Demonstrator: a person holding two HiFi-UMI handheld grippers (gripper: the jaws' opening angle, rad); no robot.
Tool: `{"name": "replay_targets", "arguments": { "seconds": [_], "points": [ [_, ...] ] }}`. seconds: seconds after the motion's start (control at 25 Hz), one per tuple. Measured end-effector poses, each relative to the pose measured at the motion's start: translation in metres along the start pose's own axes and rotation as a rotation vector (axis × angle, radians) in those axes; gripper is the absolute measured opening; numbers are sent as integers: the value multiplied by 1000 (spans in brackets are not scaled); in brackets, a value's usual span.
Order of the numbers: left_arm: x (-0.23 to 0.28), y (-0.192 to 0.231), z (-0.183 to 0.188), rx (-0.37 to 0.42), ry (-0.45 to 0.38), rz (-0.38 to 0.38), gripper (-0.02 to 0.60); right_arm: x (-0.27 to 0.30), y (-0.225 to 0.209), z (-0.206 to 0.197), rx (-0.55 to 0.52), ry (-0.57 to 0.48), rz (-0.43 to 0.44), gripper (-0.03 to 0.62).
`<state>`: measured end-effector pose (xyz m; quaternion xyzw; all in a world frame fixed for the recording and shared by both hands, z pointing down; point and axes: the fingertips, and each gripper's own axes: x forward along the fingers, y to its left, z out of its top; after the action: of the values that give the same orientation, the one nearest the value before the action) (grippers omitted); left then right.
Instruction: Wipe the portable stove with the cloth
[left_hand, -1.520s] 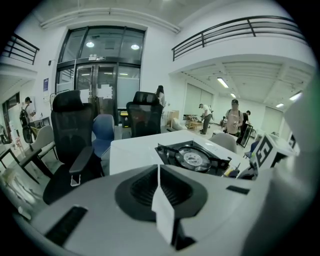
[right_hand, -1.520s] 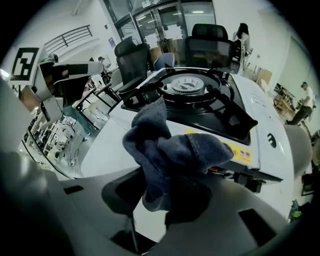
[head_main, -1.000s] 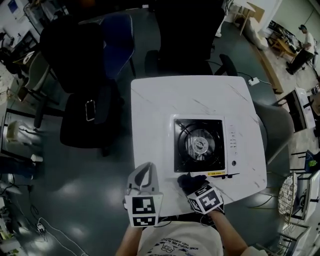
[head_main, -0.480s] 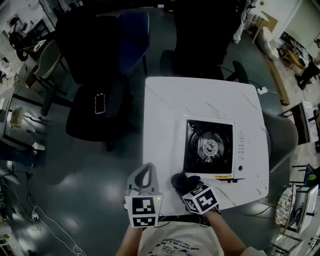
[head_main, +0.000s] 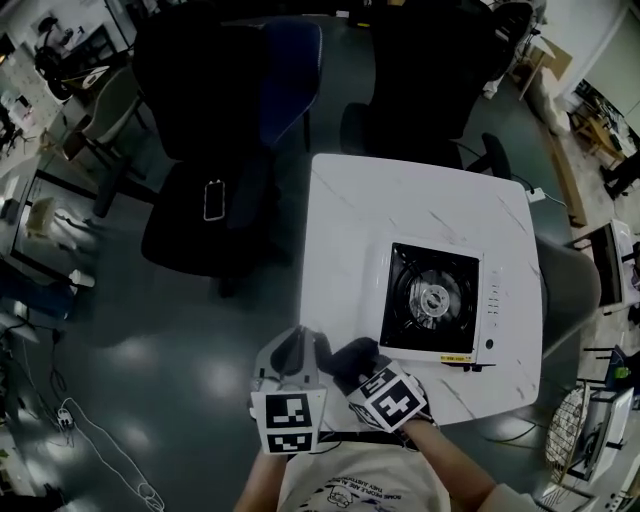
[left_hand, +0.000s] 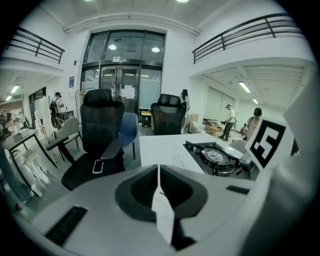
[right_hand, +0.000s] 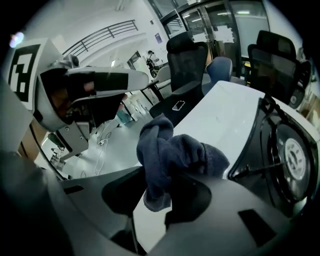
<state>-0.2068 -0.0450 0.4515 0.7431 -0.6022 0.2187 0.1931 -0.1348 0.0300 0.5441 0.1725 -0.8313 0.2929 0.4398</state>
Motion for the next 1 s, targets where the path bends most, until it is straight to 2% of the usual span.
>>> {"name": "replay_targets", "arguments": {
  "seconds": [0.16,0.4,0.64,0.84,1.0],
  "points": [
    [-1,8,-1,-11,-3,15,23,2,-2,20,-91,4,-18,130],
    [-3,18,-4,-23,-2,30,23,6,-22,37,-267,54,-112,130],
    [-7,27,-6,-32,0,53,23,9,-21,47,-293,90,-91,129],
    [-6,32,-8,-42,8,60,23,9,-24,60,-360,121,-130,129],
    [-5,35,-6,-45,9,64,21,7,-44,72,-382,145,-181,129]
  ]
}}
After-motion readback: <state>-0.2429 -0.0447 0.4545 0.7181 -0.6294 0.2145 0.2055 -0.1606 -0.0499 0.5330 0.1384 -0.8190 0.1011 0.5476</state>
